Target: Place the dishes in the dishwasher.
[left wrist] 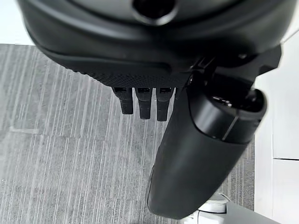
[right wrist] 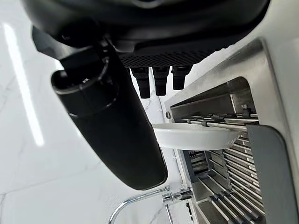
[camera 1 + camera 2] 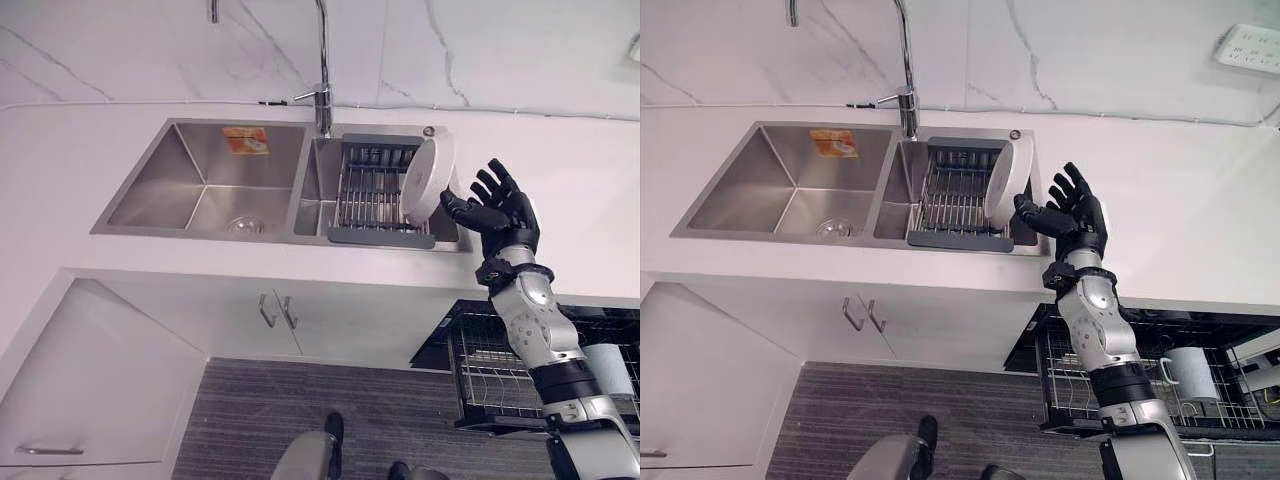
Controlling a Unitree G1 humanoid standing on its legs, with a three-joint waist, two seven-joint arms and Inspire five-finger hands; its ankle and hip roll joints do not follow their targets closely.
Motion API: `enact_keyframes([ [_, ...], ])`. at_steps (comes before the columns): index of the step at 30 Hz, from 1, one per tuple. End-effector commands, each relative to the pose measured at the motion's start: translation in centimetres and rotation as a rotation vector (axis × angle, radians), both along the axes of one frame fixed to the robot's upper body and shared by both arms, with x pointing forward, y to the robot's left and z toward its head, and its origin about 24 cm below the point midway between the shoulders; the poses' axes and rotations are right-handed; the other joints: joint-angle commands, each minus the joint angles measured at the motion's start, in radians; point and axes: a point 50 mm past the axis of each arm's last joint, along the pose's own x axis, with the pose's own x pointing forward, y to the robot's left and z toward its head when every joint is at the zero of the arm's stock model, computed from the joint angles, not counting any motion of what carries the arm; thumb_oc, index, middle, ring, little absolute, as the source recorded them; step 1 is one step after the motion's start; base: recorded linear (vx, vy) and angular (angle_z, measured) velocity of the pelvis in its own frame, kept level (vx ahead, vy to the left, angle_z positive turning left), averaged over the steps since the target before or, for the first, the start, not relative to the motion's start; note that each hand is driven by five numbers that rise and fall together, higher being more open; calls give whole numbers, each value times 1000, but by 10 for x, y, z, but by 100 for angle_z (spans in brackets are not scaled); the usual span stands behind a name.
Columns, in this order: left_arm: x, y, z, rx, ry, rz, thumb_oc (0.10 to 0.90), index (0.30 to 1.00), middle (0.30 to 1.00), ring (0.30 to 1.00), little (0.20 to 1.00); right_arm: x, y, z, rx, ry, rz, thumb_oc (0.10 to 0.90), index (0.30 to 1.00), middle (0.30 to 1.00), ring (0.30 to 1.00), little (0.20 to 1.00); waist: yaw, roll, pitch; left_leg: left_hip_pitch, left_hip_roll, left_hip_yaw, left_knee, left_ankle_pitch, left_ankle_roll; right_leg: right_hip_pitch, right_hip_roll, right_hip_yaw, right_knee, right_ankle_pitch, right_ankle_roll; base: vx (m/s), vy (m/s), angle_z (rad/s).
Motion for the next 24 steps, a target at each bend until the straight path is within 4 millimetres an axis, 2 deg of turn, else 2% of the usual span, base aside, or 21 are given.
enact_keyframes([
  [1, 10, 27, 10, 75, -20, -79, 800, 900, 900, 900, 900, 8, -3, 68, -41, -253, -8, 800, 900, 900, 900, 900, 10, -4, -42, 37, 41, -61, 34, -164, -66, -25, -71, -25, -16, 35, 79, 8, 1, 5],
  [24, 15, 29, 11, 80, -21, -112, 800, 900, 900, 900, 900, 21, -18, 71, 4, -203, -76, 800, 900, 900, 900, 900, 43, 6, -14, 13, 27, -89, 34, -145, -67, -18, -78, -43, -16, 36, 78, 6, 2, 5],
])
